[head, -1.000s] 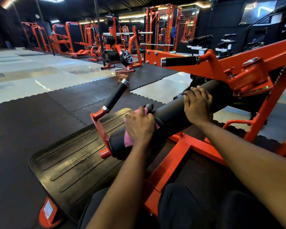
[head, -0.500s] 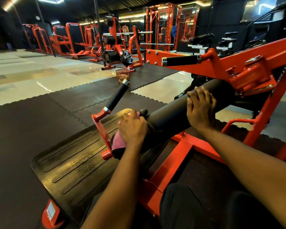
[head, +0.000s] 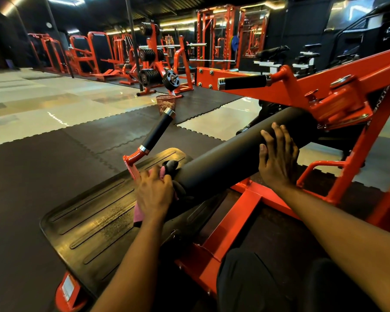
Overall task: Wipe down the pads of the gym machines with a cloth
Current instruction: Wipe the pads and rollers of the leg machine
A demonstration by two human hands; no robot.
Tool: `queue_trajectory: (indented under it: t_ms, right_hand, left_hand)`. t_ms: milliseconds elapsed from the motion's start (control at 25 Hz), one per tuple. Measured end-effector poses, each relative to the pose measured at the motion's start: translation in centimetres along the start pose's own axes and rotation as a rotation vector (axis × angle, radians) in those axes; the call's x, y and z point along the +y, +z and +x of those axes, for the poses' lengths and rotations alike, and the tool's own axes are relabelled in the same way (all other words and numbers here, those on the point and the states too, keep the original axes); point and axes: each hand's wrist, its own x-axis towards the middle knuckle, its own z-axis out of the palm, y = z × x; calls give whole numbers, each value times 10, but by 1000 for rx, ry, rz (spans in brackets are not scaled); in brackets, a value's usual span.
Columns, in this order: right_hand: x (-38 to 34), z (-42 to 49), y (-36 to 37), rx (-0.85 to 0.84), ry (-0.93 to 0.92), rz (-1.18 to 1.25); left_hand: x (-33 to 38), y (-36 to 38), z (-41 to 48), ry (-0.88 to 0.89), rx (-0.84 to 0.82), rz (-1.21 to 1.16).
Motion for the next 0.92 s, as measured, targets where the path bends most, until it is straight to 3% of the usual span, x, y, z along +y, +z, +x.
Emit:
queue_trajectory:
  t_ms: [160,360,520,720,840,920]
  right_hand:
    - [-3,-4,0,-6,9,16]
    - [5,-18,-2,-16,27,79]
    - [6,-16,-6,-15,18,85]
    - [3,-18,-5,-3,26,79]
    - [3,-17,-6,-5,21,82]
    - [-1,-17,-6,2,40,89]
  left_hand:
    - [45,11,1,-44,65,94]
    - [129,32,-4,150,0,-30]
    - [88,24,-10,281,-10,-21]
    - [18,7,-6,52,54,-19]
    - [27,9,-2,-66,67,58]
    - [64,19,-1,-37,49,79]
